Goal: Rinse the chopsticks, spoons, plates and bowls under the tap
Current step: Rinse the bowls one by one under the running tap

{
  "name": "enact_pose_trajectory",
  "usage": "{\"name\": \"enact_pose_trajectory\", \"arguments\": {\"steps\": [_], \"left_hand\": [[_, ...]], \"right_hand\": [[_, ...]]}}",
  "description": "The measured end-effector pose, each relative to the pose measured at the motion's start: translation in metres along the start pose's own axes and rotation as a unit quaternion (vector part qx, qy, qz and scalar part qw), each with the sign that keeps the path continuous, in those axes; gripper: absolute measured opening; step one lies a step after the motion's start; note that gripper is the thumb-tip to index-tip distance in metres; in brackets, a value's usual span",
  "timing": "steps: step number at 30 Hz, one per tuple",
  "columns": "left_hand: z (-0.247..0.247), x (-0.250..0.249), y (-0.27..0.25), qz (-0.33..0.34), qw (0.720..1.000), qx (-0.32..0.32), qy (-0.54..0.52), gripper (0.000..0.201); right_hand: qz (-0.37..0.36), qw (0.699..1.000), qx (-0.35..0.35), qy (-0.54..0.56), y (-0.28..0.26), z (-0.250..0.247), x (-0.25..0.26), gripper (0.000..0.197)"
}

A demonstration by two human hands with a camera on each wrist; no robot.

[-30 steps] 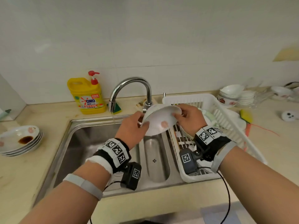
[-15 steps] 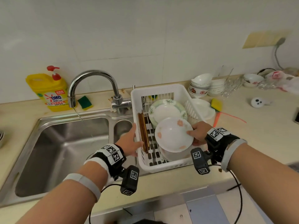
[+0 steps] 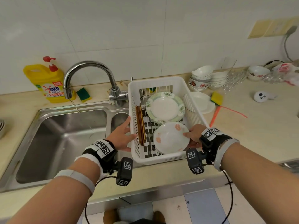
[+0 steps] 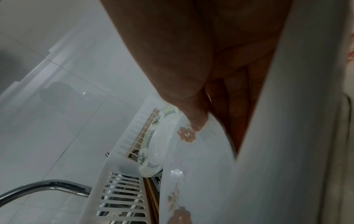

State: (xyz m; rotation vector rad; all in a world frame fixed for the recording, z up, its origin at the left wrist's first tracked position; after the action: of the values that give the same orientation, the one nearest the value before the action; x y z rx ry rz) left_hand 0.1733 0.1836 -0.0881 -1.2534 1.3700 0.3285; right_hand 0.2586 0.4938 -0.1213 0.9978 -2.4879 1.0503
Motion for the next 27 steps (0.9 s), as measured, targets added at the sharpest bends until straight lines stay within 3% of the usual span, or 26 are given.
{"name": "enact_pose_trajectory", "arguments": {"steps": [6, 11, 16, 20, 22, 27], "left_hand": [[-0.001, 0.003, 0.001, -0.007, 1.0, -0.002, 0.001, 0.097], [-0.003, 0.005, 0.003, 0.003, 1.0, 0.004, 0.006, 0.098], [-0.011, 0.007, 0.008, 0.037, 0.996, 0.004, 0.086, 0.089], [-0.046, 0.008, 0.006, 0.093, 0.981, -0.088, 0.149, 0.043], [-0.077, 0.01, 0.002, 0.11, 0.966, -0.138, 0.19, 0.023], [-0.174, 0.041, -0.024, 0.09, 0.924, -0.247, 0.276, 0.022]], "right_hand": [[0.092, 0.994, 0.031, 0.057, -0.02, -0.005, 0.017, 0.027], [0.069, 0.997, 0.04, -0.017, -0.027, -0.014, 0.026, 0.041], [-0.06, 0.981, -0.027, -0.183, -0.042, -0.024, 0.059, 0.04], [-0.211, 0.959, -0.046, -0.181, -0.059, -0.015, 0.123, 0.029], [-0.291, 0.942, -0.035, -0.162, -0.074, 0.001, 0.163, 0.026], [-0.411, 0.899, 0.039, -0.143, -0.095, 0.077, 0.26, 0.022]]}}
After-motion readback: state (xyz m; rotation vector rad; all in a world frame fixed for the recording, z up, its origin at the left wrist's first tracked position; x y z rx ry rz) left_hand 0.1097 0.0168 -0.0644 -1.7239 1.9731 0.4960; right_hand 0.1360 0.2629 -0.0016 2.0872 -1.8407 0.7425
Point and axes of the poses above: each hand's wrist, its own y-axis towards the middle knuckle, its own z-axis out of the palm, x = y × z, the point moved 1 cm from there along y, towards the middle knuckle, and after that the axes turned 5 degrees about -x, right-handed, at the moved point
